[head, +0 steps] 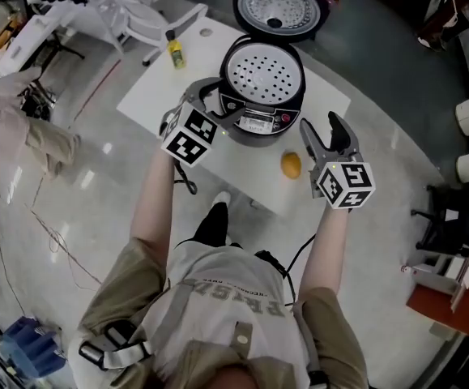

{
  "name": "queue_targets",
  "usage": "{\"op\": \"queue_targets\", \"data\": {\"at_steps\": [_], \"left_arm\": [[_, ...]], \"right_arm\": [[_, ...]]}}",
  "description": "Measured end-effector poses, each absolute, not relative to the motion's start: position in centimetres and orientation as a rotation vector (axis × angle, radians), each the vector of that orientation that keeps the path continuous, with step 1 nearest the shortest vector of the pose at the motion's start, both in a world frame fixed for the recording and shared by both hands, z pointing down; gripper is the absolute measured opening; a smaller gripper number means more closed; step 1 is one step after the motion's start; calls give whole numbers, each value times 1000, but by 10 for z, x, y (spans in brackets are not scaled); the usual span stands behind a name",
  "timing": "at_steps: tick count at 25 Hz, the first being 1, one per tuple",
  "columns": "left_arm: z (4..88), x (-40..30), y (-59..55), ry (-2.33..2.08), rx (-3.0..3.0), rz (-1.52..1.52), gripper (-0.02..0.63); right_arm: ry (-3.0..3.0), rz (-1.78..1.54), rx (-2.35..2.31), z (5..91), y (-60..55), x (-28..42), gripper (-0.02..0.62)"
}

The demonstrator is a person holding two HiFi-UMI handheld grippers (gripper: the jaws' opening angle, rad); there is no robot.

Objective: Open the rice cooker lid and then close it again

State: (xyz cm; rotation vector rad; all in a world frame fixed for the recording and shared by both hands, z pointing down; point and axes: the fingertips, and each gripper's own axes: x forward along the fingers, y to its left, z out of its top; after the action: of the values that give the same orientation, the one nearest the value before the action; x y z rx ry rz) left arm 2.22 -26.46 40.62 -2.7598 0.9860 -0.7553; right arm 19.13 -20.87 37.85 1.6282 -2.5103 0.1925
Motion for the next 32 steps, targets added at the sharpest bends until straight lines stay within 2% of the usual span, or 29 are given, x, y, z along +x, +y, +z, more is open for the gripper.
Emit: {"op": "queue_targets", "data": {"at_steps": [22, 32], "left_arm": [[374, 23, -414, 920, -2661, -805, 310], [361, 20, -483, 912, -2616, -822, 336]], "right_arm": [[-2474, 92, 1684, 344, -348, 219, 311], [-2438, 26, 1670, 332, -410, 232, 321]]}}
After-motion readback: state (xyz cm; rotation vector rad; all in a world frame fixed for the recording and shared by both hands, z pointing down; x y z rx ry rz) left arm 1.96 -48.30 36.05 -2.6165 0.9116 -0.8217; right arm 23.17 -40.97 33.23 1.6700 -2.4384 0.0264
